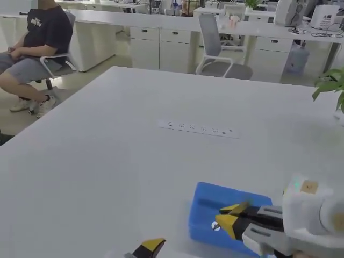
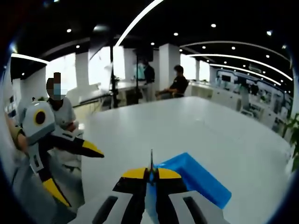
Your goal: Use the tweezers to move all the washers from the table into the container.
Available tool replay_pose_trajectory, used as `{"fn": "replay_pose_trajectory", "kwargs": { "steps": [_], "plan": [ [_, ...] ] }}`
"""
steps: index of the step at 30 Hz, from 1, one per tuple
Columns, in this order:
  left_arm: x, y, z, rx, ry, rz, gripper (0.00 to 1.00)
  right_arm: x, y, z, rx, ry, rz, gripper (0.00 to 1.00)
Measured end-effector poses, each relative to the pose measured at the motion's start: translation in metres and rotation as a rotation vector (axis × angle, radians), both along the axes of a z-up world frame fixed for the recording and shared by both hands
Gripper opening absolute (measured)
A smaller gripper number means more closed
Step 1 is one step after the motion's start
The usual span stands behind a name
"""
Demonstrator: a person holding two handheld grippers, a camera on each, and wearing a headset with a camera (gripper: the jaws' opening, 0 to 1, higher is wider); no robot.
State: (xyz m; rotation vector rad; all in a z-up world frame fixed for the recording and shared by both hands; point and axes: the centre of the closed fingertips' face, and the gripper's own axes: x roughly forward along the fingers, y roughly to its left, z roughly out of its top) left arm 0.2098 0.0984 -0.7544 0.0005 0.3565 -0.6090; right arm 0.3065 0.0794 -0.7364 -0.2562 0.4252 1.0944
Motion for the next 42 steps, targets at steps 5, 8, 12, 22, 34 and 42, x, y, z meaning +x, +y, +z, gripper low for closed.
{"fn": "replay_pose_trajectory", "kwargs": {
  "steps": [5, 8, 12, 22, 34, 42],
  "plan": [
    [0.0, 0.0, 0.0, -0.002, -0.001, 0.0, 0.73, 0.018, 0.012, 0.009, 0.006, -0.015, 0.019, 0.03],
    [0.0, 0.0, 0.0, -0.001, -0.003, 0.001, 0.73, 0.029, 0.02, 0.011, 0.014, -0.009, 0.026, 0.04],
    [0.0, 0.0, 0.002, -0.002, -0.003, 0.006, 0.73, 0.044, 0.031, 0.008, 0.025, 0.007, 0.024, 0.04],
    [0.0, 0.0, 0.0, -0.003, -0.001, 0.007, 0.73, 0.066, 0.038, -0.014, 0.014, 0.062, -0.03, 0.04],
    [0.0, -0.001, -0.001, -0.001, 0.005, 0.0, 0.73, 0.066, 0.041, -0.045, -0.043, 0.081, -0.012, 0.04],
    [0.0, 0.0, -0.002, 0.001, 0.008, -0.002, 0.73, 0.053, 0.047, -0.049, -0.038, 0.081, 0.017, 0.04]
  ]
}}
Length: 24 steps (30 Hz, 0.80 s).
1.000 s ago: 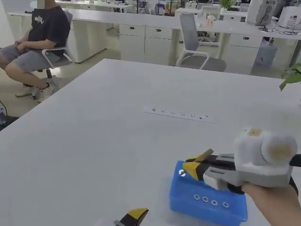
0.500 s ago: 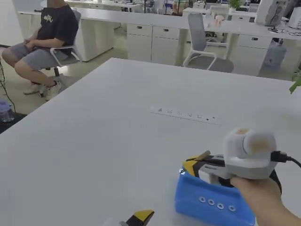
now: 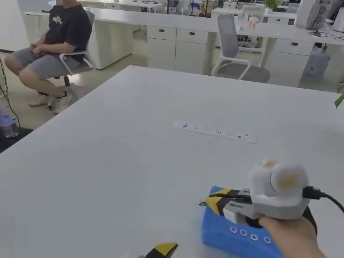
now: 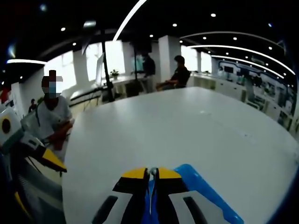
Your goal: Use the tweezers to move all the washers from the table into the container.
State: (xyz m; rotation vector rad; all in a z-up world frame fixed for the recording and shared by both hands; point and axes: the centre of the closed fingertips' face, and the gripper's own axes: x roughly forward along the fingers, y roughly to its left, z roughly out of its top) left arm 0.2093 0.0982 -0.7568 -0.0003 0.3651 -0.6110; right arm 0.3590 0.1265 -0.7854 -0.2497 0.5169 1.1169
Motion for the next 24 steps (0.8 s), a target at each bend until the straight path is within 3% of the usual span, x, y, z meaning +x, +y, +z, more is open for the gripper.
{"fn": "replay_pose_trajectory", "kwargs": {
  "steps": [9, 24],
  "plan": [
    [0.0, 0.002, -0.001, 0.0, 0.0, 0.004, 0.73, -0.014, 0.01, -0.018, -0.041, 0.002, 0.048, 0.04],
    [-0.001, 0.001, -0.001, 0.006, 0.004, 0.001, 0.73, -0.021, 0.009, -0.019, -0.042, -0.003, 0.061, 0.04]
  ]
}}
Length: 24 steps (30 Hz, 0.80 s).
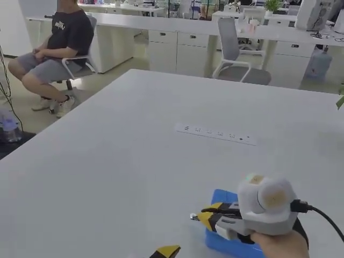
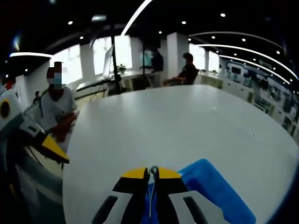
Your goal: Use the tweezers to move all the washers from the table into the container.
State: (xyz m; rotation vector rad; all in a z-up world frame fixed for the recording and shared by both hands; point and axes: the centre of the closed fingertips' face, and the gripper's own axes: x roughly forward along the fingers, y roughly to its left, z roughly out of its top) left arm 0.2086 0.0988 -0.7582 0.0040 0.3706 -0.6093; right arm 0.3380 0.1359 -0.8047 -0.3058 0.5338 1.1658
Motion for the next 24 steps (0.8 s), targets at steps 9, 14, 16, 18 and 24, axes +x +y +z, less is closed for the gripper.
{"fn": "replay_pose_trajectory", "kwargs": {
  "steps": [9, 14, 16, 18, 24],
  "plan": [
    [0.001, 0.0, 0.002, 0.003, -0.007, 0.004, 0.73, 0.008, -0.009, 0.005, 0.045, 0.026, -0.05, 0.04],
    [0.002, 0.001, 0.002, 0.0, -0.01, 0.004, 0.73, 0.015, -0.016, 0.006, 0.058, 0.038, -0.078, 0.04],
    [0.002, 0.001, 0.003, -0.001, -0.013, 0.004, 0.73, 0.016, -0.019, 0.008, 0.066, 0.041, -0.09, 0.04],
    [0.002, 0.001, 0.003, -0.002, -0.013, 0.004, 0.73, 0.019, -0.021, 0.01, 0.08, 0.047, -0.107, 0.03],
    [0.002, 0.001, 0.001, 0.003, -0.008, -0.003, 0.73, 0.029, -0.031, 0.043, 0.159, 0.013, -0.147, 0.03]
  ]
}}
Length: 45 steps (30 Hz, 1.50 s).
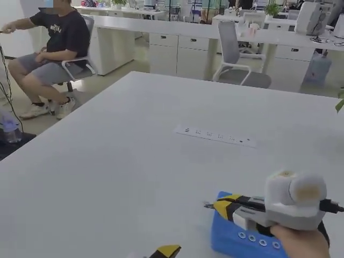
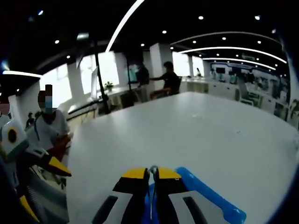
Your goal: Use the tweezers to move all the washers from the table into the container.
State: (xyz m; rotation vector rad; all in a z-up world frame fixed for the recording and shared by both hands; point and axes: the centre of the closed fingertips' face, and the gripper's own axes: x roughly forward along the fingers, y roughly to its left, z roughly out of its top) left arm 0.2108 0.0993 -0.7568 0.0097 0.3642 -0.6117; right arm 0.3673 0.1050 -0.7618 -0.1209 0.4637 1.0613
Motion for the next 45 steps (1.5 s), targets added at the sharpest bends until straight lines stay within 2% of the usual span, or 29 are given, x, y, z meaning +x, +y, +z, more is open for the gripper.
{"fn": "replay_pose_trajectory", "kwargs": {
  "steps": [3, 5, 7, 8, 9, 10, 11, 12, 14, 16, 17, 23, 26, 27, 30, 33, 35, 37, 39, 43, 45],
  "plan": [
    [0.0, 0.001, 0.001, -0.003, -0.003, 0.006, 0.73, 0.008, -0.014, 0.012, -0.007, -0.009, -0.011, 0.03],
    [0.0, 0.001, 0.001, -0.003, -0.003, 0.006, 0.73, 0.014, -0.027, 0.012, -0.051, -0.018, -0.014, 0.03],
    [0.0, 0.001, 0.001, 0.0, -0.004, 0.004, 0.72, 0.014, -0.035, 0.009, -0.08, 0.01, 0.001, 0.04],
    [0.0, 0.0, 0.001, -0.001, -0.005, 0.004, 0.72, 0.009, -0.038, 0.003, -0.103, 0.063, 0.021, 0.03],
    [0.0, 0.001, 0.001, -0.001, -0.005, 0.005, 0.72, 0.008, -0.04, 0.0, -0.128, 0.068, 0.031, 0.04],
    [0.0, 0.001, 0.001, -0.002, -0.007, 0.005, 0.72, 0.005, -0.042, -0.008, -0.189, 0.075, 0.058, 0.03],
    [0.0, 0.001, 0.001, -0.003, -0.008, 0.006, 0.72, 0.004, -0.043, -0.012, -0.225, 0.07, 0.074, 0.03],
    [0.0, 0.001, 0.001, -0.003, -0.008, 0.006, 0.72, -0.002, -0.043, -0.019, -0.275, 0.088, 0.104, 0.03],
    [0.0, 0.001, 0.001, -0.003, -0.01, 0.008, 0.72, -0.007, -0.041, -0.027, -0.324, 0.103, 0.141, 0.03],
    [0.0, 0.001, 0.001, -0.003, -0.008, 0.009, 0.72, -0.015, -0.04, -0.039, -0.409, 0.128, 0.193, 0.03],
    [0.0, 0.001, 0.001, -0.002, -0.007, 0.007, 0.72, -0.016, -0.039, -0.043, -0.453, 0.115, 0.212, 0.03],
    [0.001, 0.001, 0.0, -0.002, -0.006, 0.006, 0.72, -0.015, -0.037, -0.061, -0.621, 0.166, 0.314, 0.04],
    [0.001, 0.001, 0.001, -0.001, -0.007, 0.007, 0.72, -0.017, -0.033, -0.065, -0.691, 0.151, 0.361, 0.04],
    [0.001, 0.001, 0.001, -0.002, -0.008, 0.009, 0.72, -0.014, -0.027, -0.061, -0.674, 0.135, 0.354, 0.04],
    [0.002, 0.002, 0.001, -0.003, -0.012, 0.014, 0.72, -0.013, -0.017, -0.063, -0.629, 0.171, 0.356, 0.04],
    [0.002, 0.003, 0.001, -0.003, -0.012, 0.015, 0.72, -0.012, -0.015, -0.063, -0.623, 0.162, 0.346, 0.04],
    [0.002, 0.003, 0.001, -0.005, -0.013, 0.017, 0.72, -0.014, -0.014, -0.063, -0.585, 0.152, 0.331, 0.04],
    [0.002, 0.003, 0.002, -0.005, -0.013, 0.016, 0.72, -0.012, -0.014, -0.061, -0.509, 0.146, 0.272, 0.04],
    [0.002, 0.003, 0.001, -0.006, -0.014, 0.017, 0.72, -0.01, -0.017, -0.058, -0.409, 0.171, 0.194, 0.04],
    [0.001, 0.002, 0.0, -0.004, -0.012, 0.008, 0.72, -0.007, -0.025, -0.055, -0.257, 0.147, 0.099, 0.04],
    [0.001, 0.001, -0.001, -0.003, -0.011, 0.005, 0.72, -0.007, -0.029, -0.055, -0.223, 0.154, 0.066, 0.04]
  ]
}}
